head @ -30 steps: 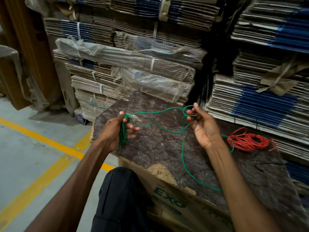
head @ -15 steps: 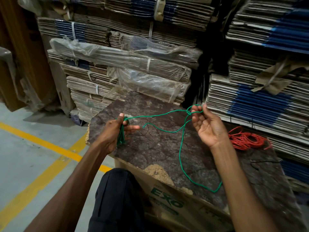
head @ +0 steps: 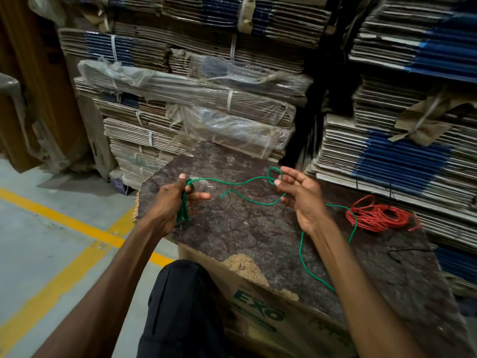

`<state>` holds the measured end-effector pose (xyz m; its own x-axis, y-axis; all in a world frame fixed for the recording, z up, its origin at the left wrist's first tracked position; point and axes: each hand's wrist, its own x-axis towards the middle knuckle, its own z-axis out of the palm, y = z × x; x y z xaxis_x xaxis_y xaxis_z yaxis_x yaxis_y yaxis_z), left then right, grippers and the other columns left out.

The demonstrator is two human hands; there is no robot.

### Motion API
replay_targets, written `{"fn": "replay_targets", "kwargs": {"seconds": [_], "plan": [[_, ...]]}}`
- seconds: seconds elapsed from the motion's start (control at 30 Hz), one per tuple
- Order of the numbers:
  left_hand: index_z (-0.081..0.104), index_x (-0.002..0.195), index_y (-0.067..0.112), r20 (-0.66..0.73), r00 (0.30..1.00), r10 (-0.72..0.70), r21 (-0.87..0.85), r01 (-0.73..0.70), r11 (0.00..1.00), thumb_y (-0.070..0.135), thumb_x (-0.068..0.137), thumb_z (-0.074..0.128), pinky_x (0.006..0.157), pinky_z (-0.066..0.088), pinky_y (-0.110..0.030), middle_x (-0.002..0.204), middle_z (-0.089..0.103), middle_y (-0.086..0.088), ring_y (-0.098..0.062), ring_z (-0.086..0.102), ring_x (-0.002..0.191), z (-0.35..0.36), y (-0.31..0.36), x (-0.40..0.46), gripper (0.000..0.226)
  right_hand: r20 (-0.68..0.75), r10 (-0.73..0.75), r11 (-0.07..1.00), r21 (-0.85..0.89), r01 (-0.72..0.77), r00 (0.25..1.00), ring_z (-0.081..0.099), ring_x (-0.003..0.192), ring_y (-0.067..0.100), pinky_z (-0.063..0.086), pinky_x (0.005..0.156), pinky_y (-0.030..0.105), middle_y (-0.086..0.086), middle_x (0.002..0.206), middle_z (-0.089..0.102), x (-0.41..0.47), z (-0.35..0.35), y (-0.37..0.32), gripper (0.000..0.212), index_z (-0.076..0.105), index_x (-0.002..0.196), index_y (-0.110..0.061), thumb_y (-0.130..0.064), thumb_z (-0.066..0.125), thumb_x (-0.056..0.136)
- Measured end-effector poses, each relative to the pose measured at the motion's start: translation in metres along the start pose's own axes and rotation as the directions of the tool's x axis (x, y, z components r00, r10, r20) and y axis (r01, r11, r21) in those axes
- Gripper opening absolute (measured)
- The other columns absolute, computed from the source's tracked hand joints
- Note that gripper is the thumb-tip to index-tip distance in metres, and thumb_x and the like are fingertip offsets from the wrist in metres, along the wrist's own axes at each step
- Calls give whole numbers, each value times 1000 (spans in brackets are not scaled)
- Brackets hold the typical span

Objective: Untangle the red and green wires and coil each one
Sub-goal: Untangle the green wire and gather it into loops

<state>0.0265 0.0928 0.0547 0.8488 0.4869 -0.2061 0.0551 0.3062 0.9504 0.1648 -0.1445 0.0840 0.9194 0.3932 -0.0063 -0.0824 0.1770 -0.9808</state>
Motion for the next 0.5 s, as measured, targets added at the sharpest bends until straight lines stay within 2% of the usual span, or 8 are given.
{"fn": "replay_targets", "kwargs": {"seconds": [0.13, 0.2, 0.33, 0.5], "plan": [[43, 68, 19, -4, 1000, 13, 63, -13, 998, 46, 103, 32, 74, 44, -37, 91, 73, -20, -27, 70, 94, 0, 0, -1, 45, -107, -129, 952, -291, 93, 986, 53, 53, -1, 41, 46, 17, 1, 77, 63, 12, 3, 17, 16, 69, 98, -13, -5, 70, 85], [43, 68, 19, -4, 1000, 9, 67, -9, 998, 46, 103, 32, 73, 43, -36, 92, 73, -20, -28, 69, 96, 0, 0, -1, 45, -123, -166, 935, -334, 117, 978, 51, 52, -2, 43, 47, 15, 1, 71, 63, 15, 2, 22, 11, 71, 98, -7, -5, 69, 87], [43, 68, 19, 0, 1000, 16, 46, -16, 999, 46, 103, 32, 70, 42, -36, 83, 74, -17, -27, 68, 89, -2, -1, 0, 45, -126, -118, 978, -187, 93, 985, 54, 50, 4, 46, 51, 13, 1, 68, 67, 16, 0, 19, 10, 67, 98, -1, -2, 66, 89], [43, 67, 18, -5, 1000, 2, 10, -2, 1000, 46, 103, 33, 67, 43, -36, 82, 74, -16, -27, 68, 84, -7, -2, 4, 47, -137, -18, 994, -107, 3, 990, 58, 46, 2, 41, 41, 13, -1, 66, 71, 14, -7, 1, 7, 60, 93, -8, -8, 54, 96]]}}
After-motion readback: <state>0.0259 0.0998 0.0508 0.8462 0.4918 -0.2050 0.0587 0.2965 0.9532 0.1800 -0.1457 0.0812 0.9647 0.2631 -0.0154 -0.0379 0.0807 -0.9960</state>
